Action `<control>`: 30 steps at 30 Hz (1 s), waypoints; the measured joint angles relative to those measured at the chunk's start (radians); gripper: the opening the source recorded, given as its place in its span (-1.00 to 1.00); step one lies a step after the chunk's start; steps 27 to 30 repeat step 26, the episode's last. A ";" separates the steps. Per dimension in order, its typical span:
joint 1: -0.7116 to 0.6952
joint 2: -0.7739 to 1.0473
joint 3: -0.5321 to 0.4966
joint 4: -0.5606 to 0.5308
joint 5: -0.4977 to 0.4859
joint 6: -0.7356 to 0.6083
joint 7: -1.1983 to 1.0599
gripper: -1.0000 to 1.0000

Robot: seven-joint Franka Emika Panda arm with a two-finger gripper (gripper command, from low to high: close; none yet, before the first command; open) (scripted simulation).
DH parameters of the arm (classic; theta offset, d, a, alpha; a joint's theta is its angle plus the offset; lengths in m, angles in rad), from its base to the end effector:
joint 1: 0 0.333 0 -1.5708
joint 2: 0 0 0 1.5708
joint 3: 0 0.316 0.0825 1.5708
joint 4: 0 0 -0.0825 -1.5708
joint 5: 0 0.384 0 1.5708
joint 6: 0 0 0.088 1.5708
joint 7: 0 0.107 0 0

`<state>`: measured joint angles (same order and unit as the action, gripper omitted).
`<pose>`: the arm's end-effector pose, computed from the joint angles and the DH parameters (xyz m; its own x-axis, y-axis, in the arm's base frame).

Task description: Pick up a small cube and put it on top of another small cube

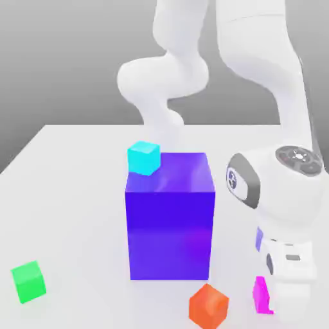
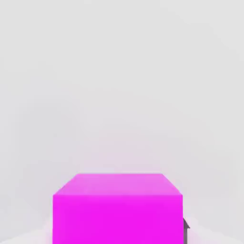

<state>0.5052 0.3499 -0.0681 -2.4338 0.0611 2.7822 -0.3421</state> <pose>0.4419 0.2013 0.1641 0.7478 0.6640 -0.0007 0.6640 -0.7478 0.0017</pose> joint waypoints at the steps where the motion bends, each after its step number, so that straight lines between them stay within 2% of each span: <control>1: 0.002 -0.035 -0.004 -0.008 -0.005 -0.028 0.004 -1.00; 3: -0.005 -0.074 -0.021 0.005 -0.021 -0.063 0.006 -1.00; 18: -0.373 -0.173 -0.430 -0.044 0.102 -0.155 0.197 -1.00; 20: -0.443 -0.130 -0.463 -0.022 0.165 -0.147 0.194 -1.00; 23: -0.545 -0.022 -0.423 0.010 0.296 -0.091 0.134 -1.00; 24: -0.561 -0.001 -0.409 0.013 0.320 -0.077 0.119 1.00; 30: -0.561 -0.001 -0.409 0.013 0.320 -0.077 0.119 1.00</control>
